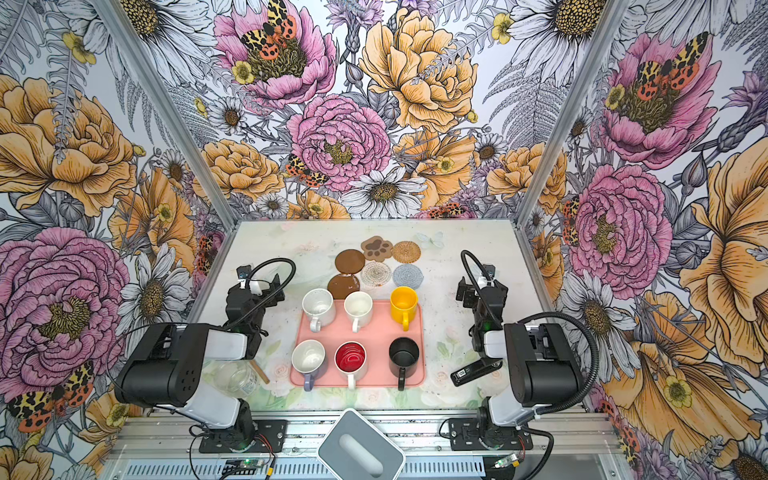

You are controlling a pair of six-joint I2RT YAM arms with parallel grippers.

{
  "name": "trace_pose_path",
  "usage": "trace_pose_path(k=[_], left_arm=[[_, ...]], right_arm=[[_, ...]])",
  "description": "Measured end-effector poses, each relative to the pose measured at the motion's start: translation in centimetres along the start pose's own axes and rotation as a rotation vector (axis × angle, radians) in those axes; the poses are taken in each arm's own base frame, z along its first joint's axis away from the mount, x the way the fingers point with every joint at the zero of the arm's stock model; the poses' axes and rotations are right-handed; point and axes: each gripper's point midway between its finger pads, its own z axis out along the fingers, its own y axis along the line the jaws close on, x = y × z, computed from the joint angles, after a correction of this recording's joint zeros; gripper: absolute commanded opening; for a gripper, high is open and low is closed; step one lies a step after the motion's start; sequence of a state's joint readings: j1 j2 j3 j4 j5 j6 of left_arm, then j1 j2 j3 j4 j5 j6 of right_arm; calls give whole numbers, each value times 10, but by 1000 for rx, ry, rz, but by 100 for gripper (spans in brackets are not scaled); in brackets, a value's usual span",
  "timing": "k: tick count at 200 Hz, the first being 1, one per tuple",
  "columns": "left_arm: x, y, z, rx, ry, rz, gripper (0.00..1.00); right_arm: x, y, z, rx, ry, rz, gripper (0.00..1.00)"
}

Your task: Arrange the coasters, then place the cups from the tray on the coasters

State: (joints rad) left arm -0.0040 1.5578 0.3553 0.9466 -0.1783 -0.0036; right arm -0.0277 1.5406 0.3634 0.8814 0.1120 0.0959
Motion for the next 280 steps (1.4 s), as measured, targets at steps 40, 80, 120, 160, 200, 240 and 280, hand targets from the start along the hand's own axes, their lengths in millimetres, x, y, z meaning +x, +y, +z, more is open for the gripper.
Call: trace_pose_path(k=[40, 80, 120, 160, 200, 240, 280], left_arm=[[0, 0, 0, 0, 0, 0, 99], [0, 0, 0, 0, 0, 0, 99], [0, 0, 0, 0, 0, 0, 99], [0, 0, 0, 0, 0, 0, 99], [0, 0, 0, 0, 0, 0, 99], [-5, -2, 2, 1, 39, 11, 97], [-79, -21, 4, 47, -11, -6, 91]], right_arm=[[0, 0, 0, 0, 0, 0, 100], [0, 4, 0, -10, 2, -12, 100], [1, 4, 0, -13, 6, -15, 99], [2, 5, 0, -14, 8, -15, 99], [2, 5, 0, -14, 8, -15, 98], [-2, -3, 0, 33, 31, -11, 95], [-60, -5, -10, 65, -12, 7, 90]])
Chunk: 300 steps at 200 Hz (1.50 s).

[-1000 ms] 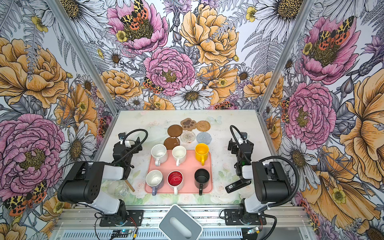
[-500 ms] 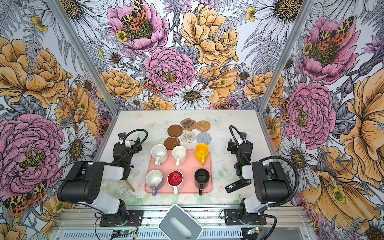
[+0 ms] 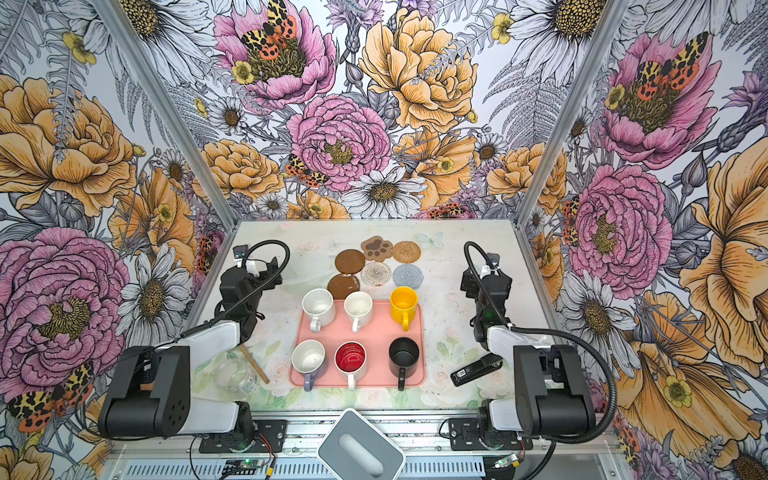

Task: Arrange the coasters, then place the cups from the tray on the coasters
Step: 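Raise both arms, left toward the wooden coasters while right reaches the blue-grey coaster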

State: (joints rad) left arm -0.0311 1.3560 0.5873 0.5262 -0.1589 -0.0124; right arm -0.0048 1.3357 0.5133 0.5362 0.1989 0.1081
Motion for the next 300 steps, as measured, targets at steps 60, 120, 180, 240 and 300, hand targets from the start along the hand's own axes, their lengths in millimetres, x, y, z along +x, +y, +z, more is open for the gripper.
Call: trace_pose_path(k=[60, 120, 180, 240, 300], left_arm=[[-25, -47, -6, 198, 140, -73, 80], [-35, -122, -10, 524, 309, -224, 74], [-14, -153, -27, 601, 443, -242, 74], [-6, -159, -33, 609, 482, -236, 74], [-5, -162, -35, 612, 487, -232, 74]], right_arm=[[-69, 37, -5, -110, 106, 30, 76], [-29, 125, 14, -363, 437, 91, 55], [44, 179, 34, -478, 765, 136, 44], [77, 226, 42, -556, 904, 173, 29], [114, 235, 46, -536, 1020, 191, 20]])
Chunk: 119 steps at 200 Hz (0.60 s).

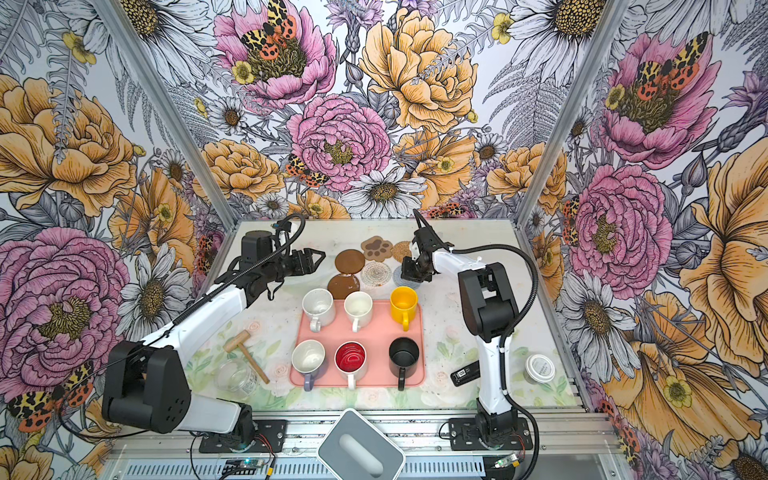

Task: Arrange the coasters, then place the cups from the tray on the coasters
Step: 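Raise both arms, left toward the wooden coasters while right reaches the blue-grey coaster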

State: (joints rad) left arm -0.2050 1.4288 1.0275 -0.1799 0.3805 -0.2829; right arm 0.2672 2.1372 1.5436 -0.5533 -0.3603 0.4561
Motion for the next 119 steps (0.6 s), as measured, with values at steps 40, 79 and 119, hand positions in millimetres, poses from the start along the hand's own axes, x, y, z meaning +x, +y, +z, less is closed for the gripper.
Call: trace_pose_path(k=[40, 79, 119], left_arm=[[1, 1, 0, -9, 2, -5, 74], [1, 0, 1, -14, 1, -4, 74], [2, -1, 1, -14, 2, -3, 74]], right_arm=[[2, -7, 0, 38, 18, 12, 20], [2, -16, -3, 64, 27, 27, 21], [-1, -35, -11, 89, 25, 65, 22]])
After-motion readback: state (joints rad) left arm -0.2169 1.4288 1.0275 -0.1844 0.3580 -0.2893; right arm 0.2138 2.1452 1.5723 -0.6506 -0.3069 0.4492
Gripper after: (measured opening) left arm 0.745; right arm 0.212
